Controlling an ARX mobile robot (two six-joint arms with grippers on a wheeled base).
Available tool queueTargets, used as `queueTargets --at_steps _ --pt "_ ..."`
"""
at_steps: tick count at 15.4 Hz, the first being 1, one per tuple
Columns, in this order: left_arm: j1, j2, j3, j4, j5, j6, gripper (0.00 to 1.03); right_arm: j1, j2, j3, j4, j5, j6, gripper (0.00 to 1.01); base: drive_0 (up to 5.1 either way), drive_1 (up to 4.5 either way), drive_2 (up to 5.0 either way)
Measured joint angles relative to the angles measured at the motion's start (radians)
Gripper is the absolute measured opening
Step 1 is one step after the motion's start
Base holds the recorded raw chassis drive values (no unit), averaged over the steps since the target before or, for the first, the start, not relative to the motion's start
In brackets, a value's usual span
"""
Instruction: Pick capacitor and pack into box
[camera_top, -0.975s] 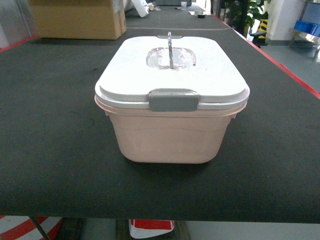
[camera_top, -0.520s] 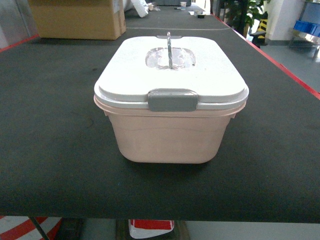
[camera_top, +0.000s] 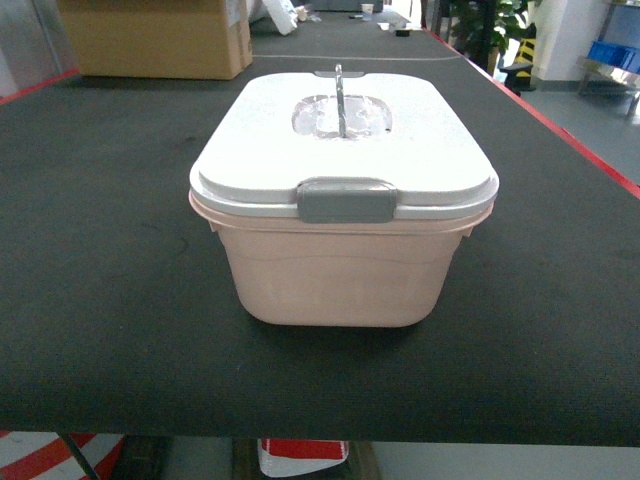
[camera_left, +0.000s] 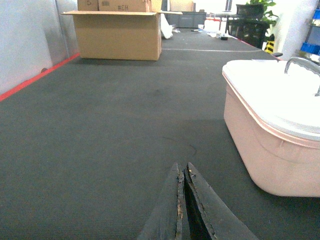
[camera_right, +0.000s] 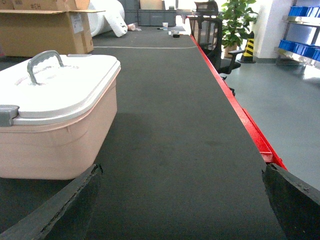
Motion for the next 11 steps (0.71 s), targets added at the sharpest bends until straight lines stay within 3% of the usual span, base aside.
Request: queueTargets --at_steps 11 --pt "0.000 -0.274 0.000 -0.277 0.000 0.000 0.02 0.000 0.000 0.000 0.000 0.000 0.000 0.98 0.0 0.00 0.0"
